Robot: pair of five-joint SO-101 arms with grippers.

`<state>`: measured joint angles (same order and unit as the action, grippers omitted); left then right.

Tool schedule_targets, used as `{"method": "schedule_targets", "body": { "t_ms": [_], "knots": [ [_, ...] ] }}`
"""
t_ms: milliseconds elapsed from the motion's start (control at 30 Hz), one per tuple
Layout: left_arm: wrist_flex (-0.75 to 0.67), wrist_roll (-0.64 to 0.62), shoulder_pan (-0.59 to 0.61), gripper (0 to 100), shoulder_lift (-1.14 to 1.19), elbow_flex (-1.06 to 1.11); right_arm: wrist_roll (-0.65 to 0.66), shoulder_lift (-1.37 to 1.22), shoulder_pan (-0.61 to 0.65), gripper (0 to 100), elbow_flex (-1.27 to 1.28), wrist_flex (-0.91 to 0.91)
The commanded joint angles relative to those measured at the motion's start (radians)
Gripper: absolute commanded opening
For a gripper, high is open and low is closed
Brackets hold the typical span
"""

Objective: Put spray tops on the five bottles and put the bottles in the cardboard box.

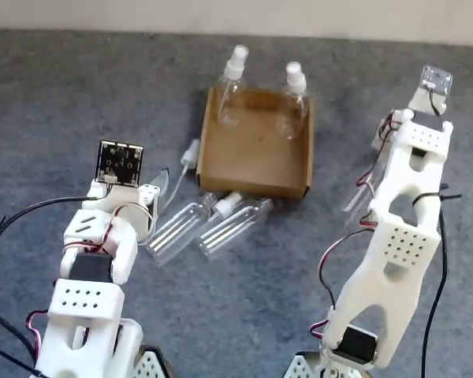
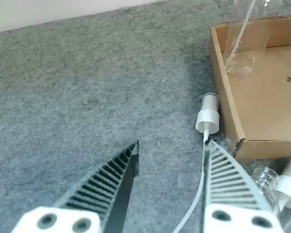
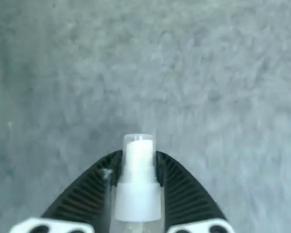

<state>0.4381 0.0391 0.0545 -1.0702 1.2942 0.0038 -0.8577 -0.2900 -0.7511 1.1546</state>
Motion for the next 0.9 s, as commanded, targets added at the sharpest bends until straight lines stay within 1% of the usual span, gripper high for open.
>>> {"method": "schedule_targets", "body": {
  "t_ms": [0, 133, 267, 433, 567, 633, 867],
  "knots": [
    [-0.025, -0.005, -0.022, 20, 0.005, -0.005, 0.005, 0.018, -0.004, 0.6, -0.097, 0.142],
    [-0.025, -0.005, -0.022, 20, 0.005, -0.005, 0.011, 0.016, -0.007, 0.6, -0.133, 0.225],
    [-0.025, -0.005, -0.022, 20, 0.005, -0.005, 0.009, 0.015, -0.005, 0.5, -0.133, 0.243],
    [-0.025, -0.005, -0.022, 20, 0.005, -0.004, 0.009, 0.019, -0.013, 0.5, -0.142, 0.234],
    [-0.025, -0.005, -0.022, 20, 0.005, -0.004, 0.018, 0.01, -0.019, 0.5, -0.165, 0.16],
    [-0.025, -0.005, -0.022, 20, 0.005, -0.004, 0.048, 0.015, -0.021, 0.5, -0.156, 0.127],
    [-0.025, -0.005, -0.022, 20, 0.005, -0.004, 0.06, 0.018, -0.03, 0.5, -0.163, 0.114]
  ]
}}
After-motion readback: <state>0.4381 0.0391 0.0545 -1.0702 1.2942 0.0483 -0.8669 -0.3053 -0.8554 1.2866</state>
